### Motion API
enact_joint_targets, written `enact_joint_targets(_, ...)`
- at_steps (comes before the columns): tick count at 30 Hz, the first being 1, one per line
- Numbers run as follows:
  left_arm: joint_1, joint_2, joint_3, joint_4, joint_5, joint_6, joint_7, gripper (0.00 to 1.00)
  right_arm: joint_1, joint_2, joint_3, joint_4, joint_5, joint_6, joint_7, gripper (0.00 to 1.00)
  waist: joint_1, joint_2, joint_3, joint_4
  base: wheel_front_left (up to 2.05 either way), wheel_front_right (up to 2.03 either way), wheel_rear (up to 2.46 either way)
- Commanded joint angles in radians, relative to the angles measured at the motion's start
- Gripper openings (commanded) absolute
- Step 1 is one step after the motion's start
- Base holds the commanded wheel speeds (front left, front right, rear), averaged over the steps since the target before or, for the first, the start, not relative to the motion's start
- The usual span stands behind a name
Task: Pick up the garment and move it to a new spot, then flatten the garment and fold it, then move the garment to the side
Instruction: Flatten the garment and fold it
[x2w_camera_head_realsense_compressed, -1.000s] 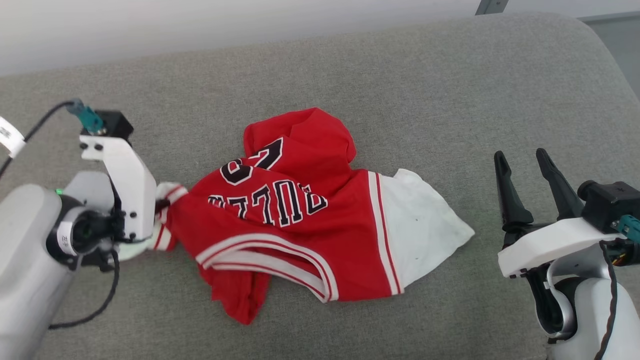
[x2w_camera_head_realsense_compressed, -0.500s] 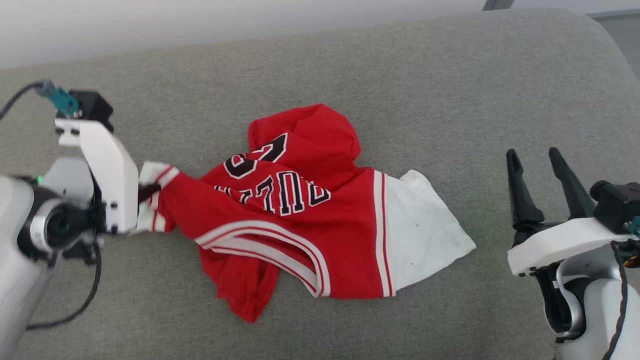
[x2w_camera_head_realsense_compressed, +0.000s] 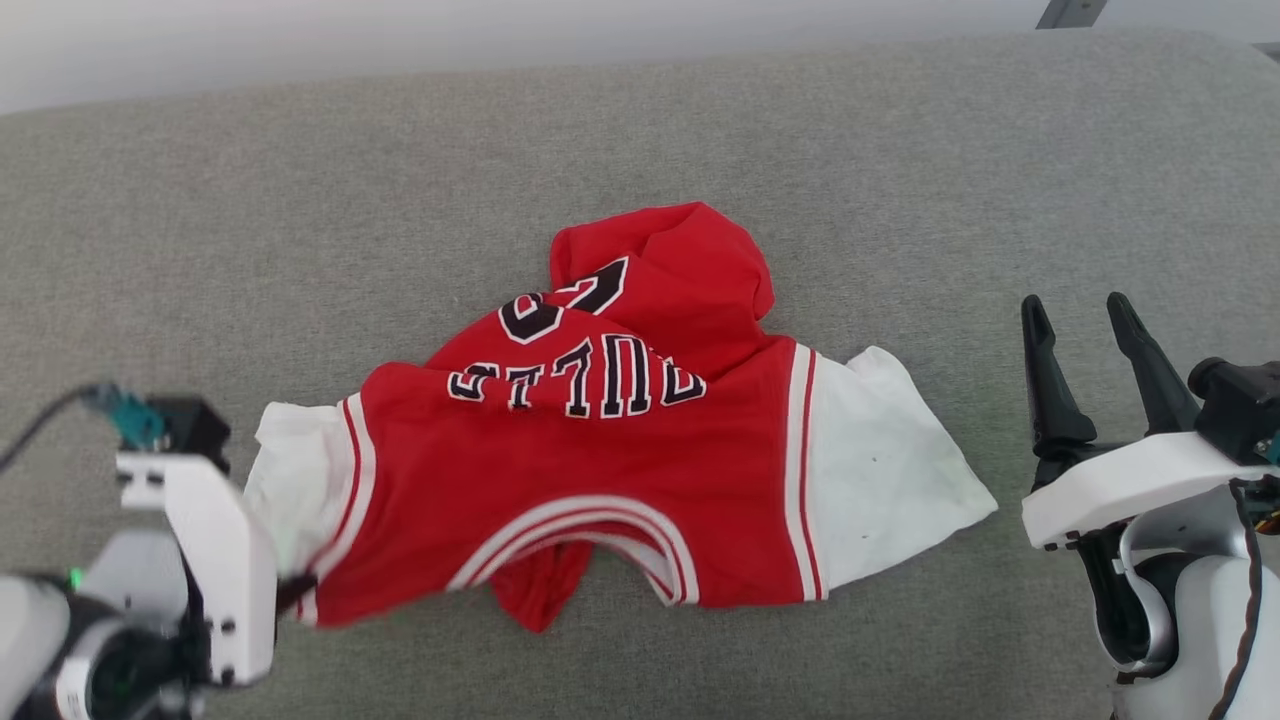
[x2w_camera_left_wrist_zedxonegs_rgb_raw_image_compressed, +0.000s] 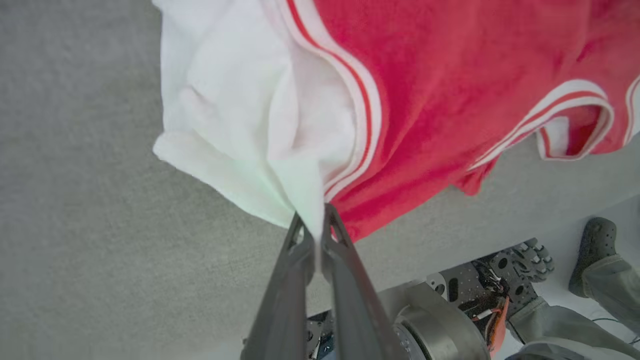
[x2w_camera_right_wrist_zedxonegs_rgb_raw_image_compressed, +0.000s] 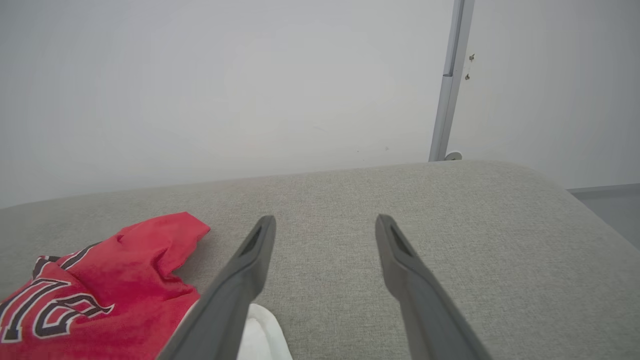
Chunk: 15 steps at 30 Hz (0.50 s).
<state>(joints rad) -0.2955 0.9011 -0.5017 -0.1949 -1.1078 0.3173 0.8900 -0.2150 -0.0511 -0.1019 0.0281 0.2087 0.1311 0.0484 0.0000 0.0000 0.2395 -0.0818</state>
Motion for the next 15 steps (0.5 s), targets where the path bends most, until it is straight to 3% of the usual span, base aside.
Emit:
enact_joint_targets(1,0.034,0.006,0.002,-0.002,-0.007,0.01,-0.007,0.0,-0.006,0.0,0.0,-0.001,0.001,-0.001,0.003,1.0,0.0,0.0,0.002,0.004,0.0,0.0,0.0)
enact_joint_targets(6,0.122,-0.004,-0.008,0.038,-0.036,0.025,-0.022,0.0,-0.014,-0.002,0.01,0.001,0.002,-0.001,0.008,1.0,0.0,0.0,0.004,0.008,0.0,0.0,0.0)
enact_joint_targets(12,0.145,-0.039,-0.018,0.116,-0.044,-0.005,-0.056,0.0,-0.01,-0.004,0.019,0.005,0.007,-0.001,0.012,1.0,0.0,0.0,0.003,0.008,0.0,0.0,0.0)
enact_joint_targets(14,0.135,-0.049,-0.011,0.139,-0.046,-0.02,-0.074,0.84,-0.005,-0.004,0.021,0.007,0.008,-0.001,0.013,1.0,0.0,0.0,-0.001,0.008,0.0,0.0,0.0)
enact_joint_targets(15,0.13,-0.051,-0.004,0.146,-0.05,-0.026,-0.082,1.0,-0.003,-0.004,0.022,0.008,0.009,-0.001,0.013,1.0,0.0,0.0,-0.005,0.007,0.0,0.0,0.0)
